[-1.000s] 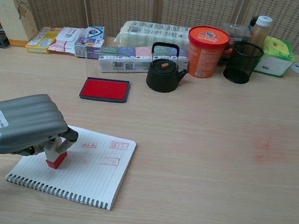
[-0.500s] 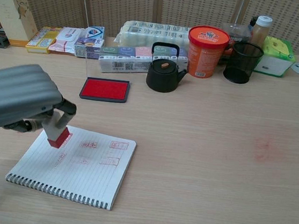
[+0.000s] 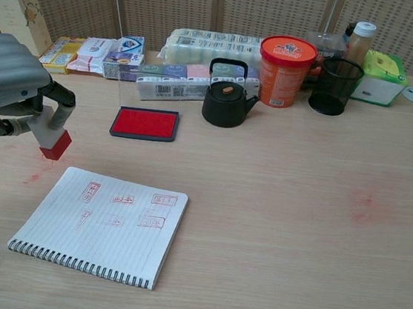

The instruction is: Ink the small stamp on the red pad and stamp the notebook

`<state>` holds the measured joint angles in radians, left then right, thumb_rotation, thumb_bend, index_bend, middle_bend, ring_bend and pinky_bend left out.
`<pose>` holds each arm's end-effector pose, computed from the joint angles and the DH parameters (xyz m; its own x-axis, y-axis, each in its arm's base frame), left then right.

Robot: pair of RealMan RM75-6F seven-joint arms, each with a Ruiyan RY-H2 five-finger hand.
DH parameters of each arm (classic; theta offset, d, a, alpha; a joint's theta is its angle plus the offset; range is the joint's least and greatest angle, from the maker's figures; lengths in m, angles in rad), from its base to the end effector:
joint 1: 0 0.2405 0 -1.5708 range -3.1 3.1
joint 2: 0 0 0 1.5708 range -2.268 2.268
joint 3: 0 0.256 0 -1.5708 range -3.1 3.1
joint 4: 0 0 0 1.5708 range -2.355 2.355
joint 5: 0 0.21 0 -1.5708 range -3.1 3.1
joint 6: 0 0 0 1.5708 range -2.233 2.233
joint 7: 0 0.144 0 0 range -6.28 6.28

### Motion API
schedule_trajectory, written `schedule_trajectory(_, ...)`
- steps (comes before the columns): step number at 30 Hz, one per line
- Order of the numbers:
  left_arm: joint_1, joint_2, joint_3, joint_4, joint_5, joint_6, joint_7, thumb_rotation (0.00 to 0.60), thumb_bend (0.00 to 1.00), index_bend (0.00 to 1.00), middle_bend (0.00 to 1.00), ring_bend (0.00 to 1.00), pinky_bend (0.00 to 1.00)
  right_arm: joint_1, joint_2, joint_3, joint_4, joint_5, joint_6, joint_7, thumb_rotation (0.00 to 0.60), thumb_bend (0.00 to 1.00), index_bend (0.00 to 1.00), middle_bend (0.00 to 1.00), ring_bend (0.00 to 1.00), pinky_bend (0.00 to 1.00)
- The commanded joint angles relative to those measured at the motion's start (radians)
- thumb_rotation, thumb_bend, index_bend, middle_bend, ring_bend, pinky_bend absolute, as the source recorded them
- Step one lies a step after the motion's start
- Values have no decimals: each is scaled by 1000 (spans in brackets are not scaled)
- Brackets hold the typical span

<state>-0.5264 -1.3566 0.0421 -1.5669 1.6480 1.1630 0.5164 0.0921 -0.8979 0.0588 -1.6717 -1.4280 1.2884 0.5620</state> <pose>-0.1981 0.2544 0.0267 0.7552 -0.0467 0.6538 0.4951 -0.6130 -0.6157 -0.3315 -0.1827 0.2070 -0.0163 -0.1151 0.9932 -0.9899 0.1417 0.0002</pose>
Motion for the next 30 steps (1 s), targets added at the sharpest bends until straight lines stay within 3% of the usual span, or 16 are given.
schedule_trajectory(1,2,-5,-3,17,-9,-5,-13,600,411,674,1000,1000,1000,1,-1,0,0,1,-1,-2,600,126,0,0,0,0)
schedule_trajectory(30,-6,-78,4,167,-68,-89,-57,600,410,674,1000,1000,1000,2,0,-3,-1,-3,-3,-1,600,126,0,0,0,0)
